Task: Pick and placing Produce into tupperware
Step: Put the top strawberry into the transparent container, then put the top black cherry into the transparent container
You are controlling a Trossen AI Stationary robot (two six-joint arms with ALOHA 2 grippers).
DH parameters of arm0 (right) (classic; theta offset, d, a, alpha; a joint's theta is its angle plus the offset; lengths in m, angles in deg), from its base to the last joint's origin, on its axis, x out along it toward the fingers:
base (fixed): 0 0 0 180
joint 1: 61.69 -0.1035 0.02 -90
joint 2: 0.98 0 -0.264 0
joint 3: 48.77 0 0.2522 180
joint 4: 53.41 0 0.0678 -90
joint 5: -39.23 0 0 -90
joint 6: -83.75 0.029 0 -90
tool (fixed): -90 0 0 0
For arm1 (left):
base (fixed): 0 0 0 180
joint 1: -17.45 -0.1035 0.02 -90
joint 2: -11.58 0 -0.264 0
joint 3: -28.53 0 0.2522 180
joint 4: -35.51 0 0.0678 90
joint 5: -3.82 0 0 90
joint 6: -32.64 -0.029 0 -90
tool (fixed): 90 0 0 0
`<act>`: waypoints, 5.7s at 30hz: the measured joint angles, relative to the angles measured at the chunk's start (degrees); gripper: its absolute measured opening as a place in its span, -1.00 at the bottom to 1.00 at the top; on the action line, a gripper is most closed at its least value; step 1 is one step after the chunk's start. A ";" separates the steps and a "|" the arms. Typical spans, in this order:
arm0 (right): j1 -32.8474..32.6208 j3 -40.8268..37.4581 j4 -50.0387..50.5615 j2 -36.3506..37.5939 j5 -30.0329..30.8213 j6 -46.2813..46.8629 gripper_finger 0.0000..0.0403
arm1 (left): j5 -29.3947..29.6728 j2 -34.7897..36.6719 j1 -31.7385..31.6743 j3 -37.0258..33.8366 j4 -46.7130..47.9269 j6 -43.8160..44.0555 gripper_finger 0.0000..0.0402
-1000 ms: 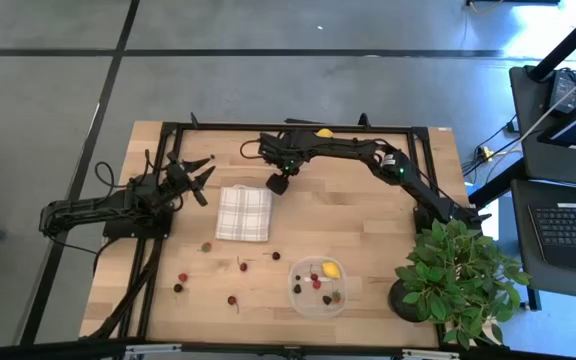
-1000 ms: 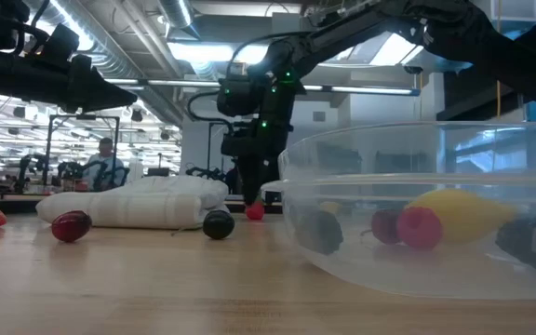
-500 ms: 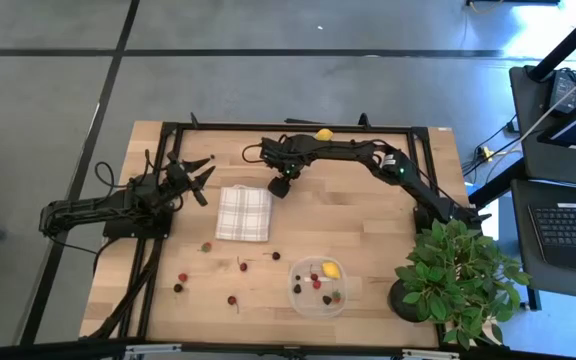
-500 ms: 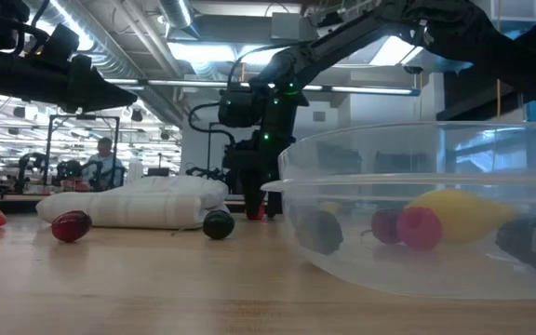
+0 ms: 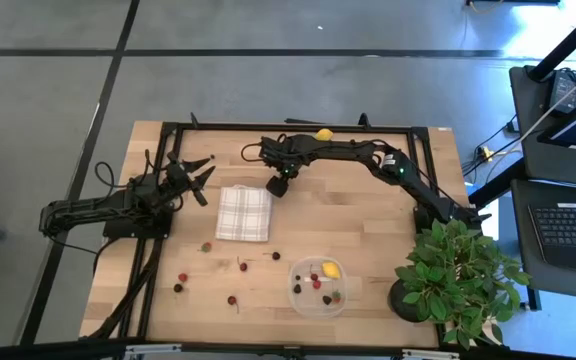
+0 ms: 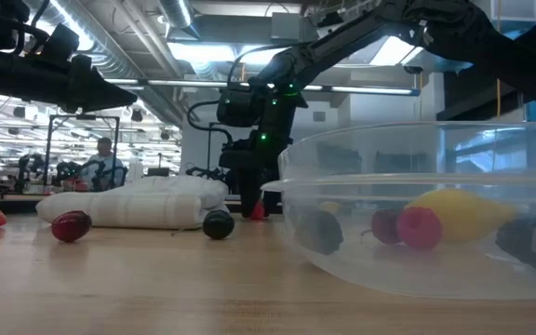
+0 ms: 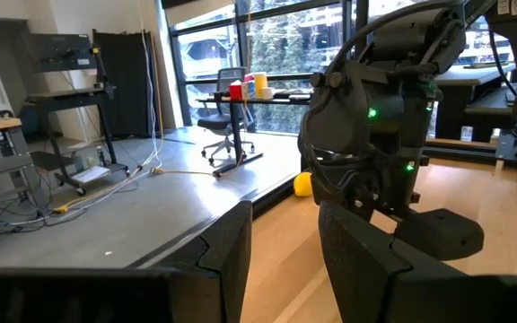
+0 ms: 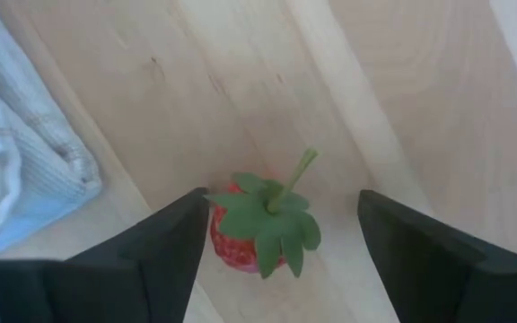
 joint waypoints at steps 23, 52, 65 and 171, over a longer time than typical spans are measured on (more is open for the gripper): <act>0.00 0.00 0.14 0.00 0.00 -0.04 -0.35 | 0.00 0.00 0.00 0.00 -0.01 -0.01 -0.37; -10.65 18.90 31.05 0.09 -0.92 4.12 -0.35 | -0.01 0.00 0.00 0.00 -0.01 -0.01 -0.37; -25.71 19.58 34.50 0.11 -1.01 12.99 -0.35 | -0.02 -0.01 0.00 0.00 -0.01 0.02 -0.37; -30.73 -0.18 1.59 0.15 0.89 3.27 0.34 | -0.04 0.00 0.00 0.00 0.00 0.12 -0.37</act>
